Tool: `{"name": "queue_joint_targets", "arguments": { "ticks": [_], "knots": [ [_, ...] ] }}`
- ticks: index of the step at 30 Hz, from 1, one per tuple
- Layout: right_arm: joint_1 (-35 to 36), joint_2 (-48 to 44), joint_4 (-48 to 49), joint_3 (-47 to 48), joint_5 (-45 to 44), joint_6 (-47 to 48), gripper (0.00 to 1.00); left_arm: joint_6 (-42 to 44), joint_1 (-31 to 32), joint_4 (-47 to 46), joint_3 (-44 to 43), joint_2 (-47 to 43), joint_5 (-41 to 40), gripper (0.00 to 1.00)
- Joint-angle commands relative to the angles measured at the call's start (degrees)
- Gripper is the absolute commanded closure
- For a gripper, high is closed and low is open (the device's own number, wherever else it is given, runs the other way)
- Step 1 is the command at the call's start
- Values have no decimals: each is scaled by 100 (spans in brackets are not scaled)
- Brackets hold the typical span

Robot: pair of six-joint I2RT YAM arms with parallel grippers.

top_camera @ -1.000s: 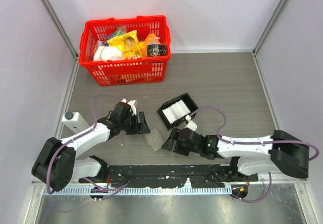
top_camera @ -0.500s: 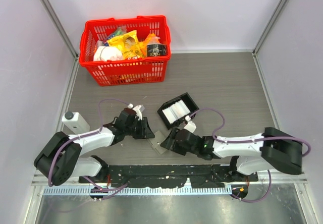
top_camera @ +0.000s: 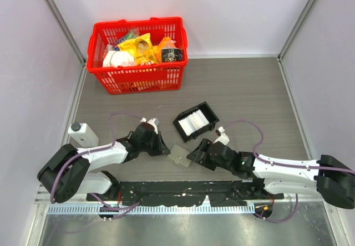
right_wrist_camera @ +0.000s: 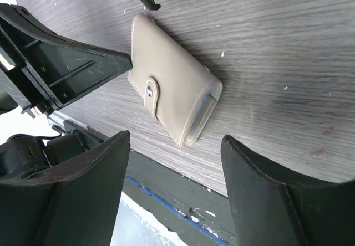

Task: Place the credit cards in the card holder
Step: Open the card holder at the center of the board.

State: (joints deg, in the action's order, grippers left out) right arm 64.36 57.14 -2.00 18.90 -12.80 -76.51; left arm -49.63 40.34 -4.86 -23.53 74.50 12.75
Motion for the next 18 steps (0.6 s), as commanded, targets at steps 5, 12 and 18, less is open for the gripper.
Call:
{"name": "queue_joint_targets", "arguments": {
  "ticks": [5,12,18],
  "knots": [
    [-46,866,753,52,384,47,25,-1242,571,-76,595,-892,-905,94],
    [-213,1738,1298,387,506,575,34,-1331,827,64,718,-1131,-1179,85],
    [-380,1669,1185,290,348,865,47,-1146,827,99,604,-885,-1196,80]
  ]
}}
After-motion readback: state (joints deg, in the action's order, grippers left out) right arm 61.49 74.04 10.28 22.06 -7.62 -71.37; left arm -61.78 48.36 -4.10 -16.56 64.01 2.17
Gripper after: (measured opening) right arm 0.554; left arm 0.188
